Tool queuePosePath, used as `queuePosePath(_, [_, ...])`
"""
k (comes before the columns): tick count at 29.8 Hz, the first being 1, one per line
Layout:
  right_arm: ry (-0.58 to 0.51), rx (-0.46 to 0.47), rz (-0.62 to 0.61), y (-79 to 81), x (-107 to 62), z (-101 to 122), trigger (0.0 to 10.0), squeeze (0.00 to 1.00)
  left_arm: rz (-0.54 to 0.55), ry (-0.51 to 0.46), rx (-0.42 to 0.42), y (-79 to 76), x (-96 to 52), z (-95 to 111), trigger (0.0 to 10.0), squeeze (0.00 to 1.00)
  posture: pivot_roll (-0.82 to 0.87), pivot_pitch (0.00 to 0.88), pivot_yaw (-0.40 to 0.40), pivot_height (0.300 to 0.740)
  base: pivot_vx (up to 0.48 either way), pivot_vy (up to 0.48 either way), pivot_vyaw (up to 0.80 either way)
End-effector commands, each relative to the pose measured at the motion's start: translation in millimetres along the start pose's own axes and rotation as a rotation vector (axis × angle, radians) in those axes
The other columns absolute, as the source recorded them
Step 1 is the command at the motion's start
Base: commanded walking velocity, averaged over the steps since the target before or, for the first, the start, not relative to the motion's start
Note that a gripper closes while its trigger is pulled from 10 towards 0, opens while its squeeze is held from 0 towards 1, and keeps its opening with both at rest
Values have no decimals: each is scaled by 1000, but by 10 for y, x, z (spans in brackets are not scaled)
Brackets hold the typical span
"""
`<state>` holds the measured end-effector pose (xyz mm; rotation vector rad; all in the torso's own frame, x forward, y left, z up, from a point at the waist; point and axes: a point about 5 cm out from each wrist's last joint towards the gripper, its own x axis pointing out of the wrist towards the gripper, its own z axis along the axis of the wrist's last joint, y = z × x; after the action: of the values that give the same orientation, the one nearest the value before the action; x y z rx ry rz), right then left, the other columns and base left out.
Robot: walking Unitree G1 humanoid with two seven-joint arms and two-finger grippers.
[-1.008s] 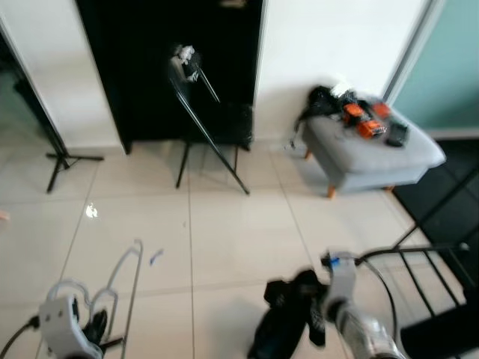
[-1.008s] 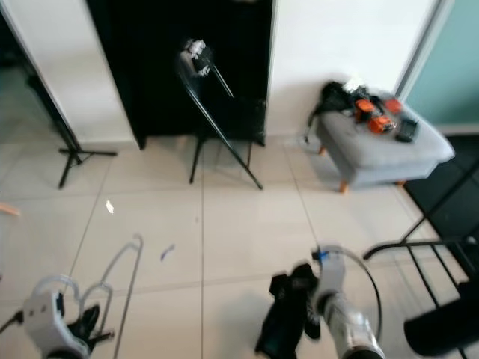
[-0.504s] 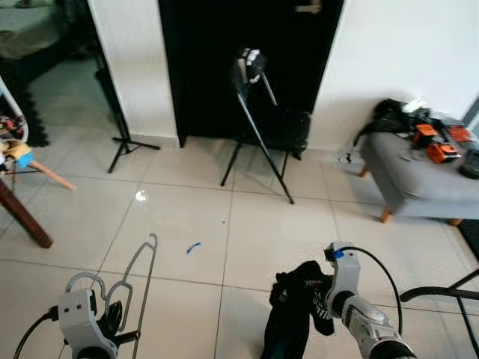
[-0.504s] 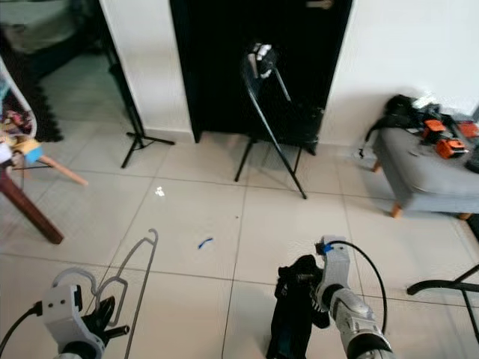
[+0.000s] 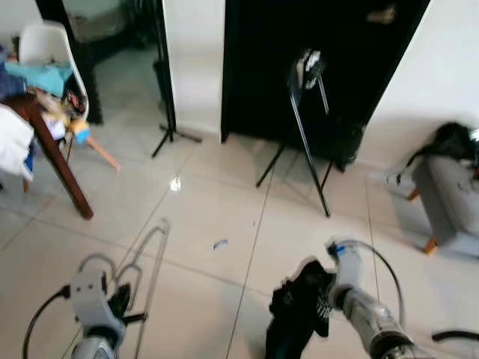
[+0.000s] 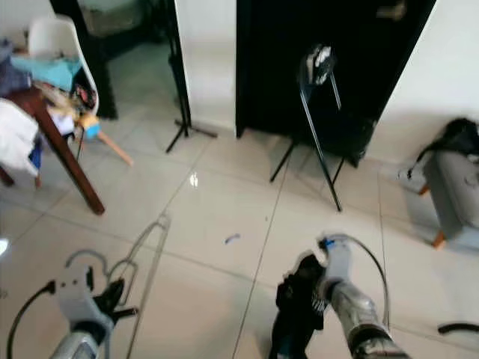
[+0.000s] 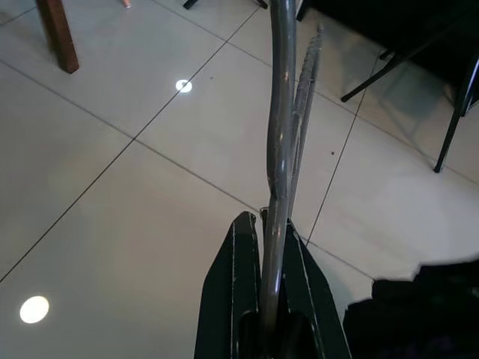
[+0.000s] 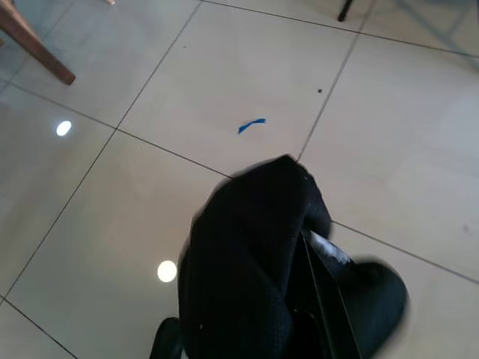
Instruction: Hang hanger
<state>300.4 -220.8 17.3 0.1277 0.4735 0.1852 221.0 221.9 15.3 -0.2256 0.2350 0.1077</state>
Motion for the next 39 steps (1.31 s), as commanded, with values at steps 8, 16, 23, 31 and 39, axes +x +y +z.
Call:
queuePosePath(8, [4, 59, -37, -14, -18, -85, 10000, 0, 13, 37, -5, 74, 93, -55, 10000, 0, -165, 63, -18, 740, 0, 0, 164])
queuePosePath(16, [17, 60, -17, 19, -1, -88, 10000, 0, 37, 24, -8, 111, 123, -44, 10000, 0, -155, 34, -31, 740, 0, 0, 0])
queuePosePath(23, [20, 69, -18, 63, 15, -112, 10000, 0, 52, 45, -31, 188, 150, -71, 10000, 0, -154, 21, -19, 740, 0, 0, 0])
queuePosePath(31, [20, 79, -20, 49, -11, -160, 10000, 0, 45, 83, -36, 246, 163, -119, 10000, 0, -145, 31, -11, 740, 0, 0, 0])
queuePosePath(39, [22, 72, -8, 27, -43, -197, 10000, 0, 43, 85, -24, 245, 157, -140, 10000, 0, -148, 40, -14, 740, 0, 0, 0])
